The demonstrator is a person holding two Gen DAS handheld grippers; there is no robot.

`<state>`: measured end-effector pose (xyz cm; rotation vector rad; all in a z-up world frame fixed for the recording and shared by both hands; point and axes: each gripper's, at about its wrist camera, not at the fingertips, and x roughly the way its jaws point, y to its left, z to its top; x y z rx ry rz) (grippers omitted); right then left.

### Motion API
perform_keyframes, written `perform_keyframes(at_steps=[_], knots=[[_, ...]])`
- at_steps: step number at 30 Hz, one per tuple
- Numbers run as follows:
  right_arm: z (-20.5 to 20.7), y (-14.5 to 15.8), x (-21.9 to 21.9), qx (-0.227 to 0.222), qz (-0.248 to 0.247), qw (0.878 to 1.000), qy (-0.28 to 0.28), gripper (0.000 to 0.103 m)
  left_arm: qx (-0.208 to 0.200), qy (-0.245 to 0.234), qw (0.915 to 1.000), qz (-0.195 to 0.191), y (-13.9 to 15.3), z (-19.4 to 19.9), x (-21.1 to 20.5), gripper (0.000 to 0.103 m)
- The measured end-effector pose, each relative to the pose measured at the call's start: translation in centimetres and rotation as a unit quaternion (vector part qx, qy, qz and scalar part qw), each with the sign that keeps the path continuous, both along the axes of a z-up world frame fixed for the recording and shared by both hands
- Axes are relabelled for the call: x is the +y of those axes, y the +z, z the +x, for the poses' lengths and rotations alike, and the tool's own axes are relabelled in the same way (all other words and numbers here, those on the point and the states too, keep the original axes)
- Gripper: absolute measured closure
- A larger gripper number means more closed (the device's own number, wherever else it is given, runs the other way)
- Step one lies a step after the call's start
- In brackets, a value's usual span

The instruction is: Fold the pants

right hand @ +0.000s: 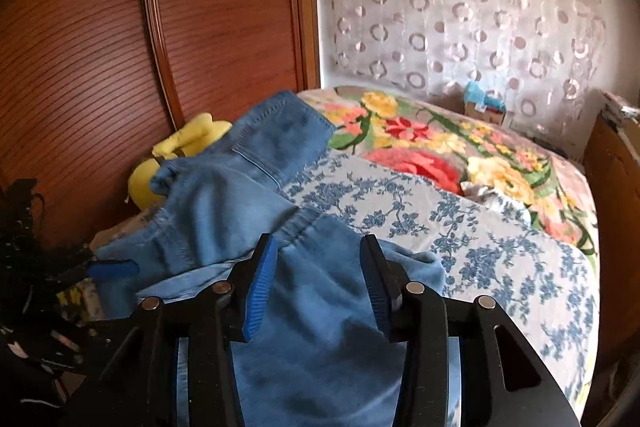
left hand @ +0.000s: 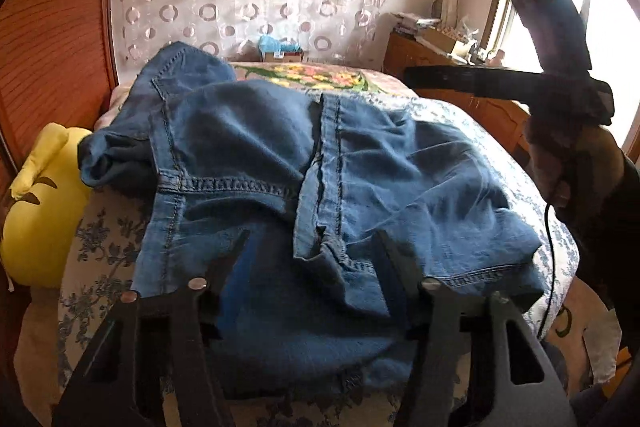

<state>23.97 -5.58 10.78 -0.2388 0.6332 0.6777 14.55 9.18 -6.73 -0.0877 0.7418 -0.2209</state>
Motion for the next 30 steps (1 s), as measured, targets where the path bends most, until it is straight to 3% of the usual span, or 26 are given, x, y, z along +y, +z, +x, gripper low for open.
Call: perform_keyframes(at_steps=[8,11,15,17,18,19,22,24,30], knots=[[6.2,-2.3,2.8,0.043,-0.028,0.998,0.025,0.058,0.02,0.005,0.9998,0.001,-1.8,1.2,0.5,0.047],[7.5,-2.7,3.3,0.06,-0.015,0.997,0.035,0.058,0.02,0.003,0.9998,0.002,-1.9,1.2,0.4,0.047],[8.1,-3.0,3.5,0.071,0.007,0.996,0.051,0.058,0.013,0.0,0.9999,-0.004,-1.5,0.9,0.4,0.06],[7.7,-2.7,3.5,0.067,0.016,0.996,0.058,0.067,0.013,-0.006,0.9999,-0.007,-1.3,0.8,0.1,0.067],[7.6,-2.5,3.7,0.068,0.018,0.996,0.062,0.087,0.012,-0.008,0.9999,-0.007,-1.2,0.8,0.0,0.071],[7.3,-2.3,3.6,0.065,0.018,0.996,0.064,0.094,0.011,-0.011,0.9998,-0.008,-1.1,0.8,-0.2,0.072],[6.0,-1.2,3.2,0.043,0.029,0.996,0.068,0.099,0.007,-0.017,0.9998,-0.008,-0.8,0.7,-0.6,0.079],[5.0,-0.3,2.8,0.034,0.041,0.996,0.072,0.1,0.005,-0.02,0.9998,-0.008,-0.7,0.6,-0.9,0.089],[1.6,3.0,2.6,-0.015,0.05,0.996,0.066,0.101,-0.023,-0.025,0.9992,-0.021,0.9,-0.5,-0.6,0.094]])
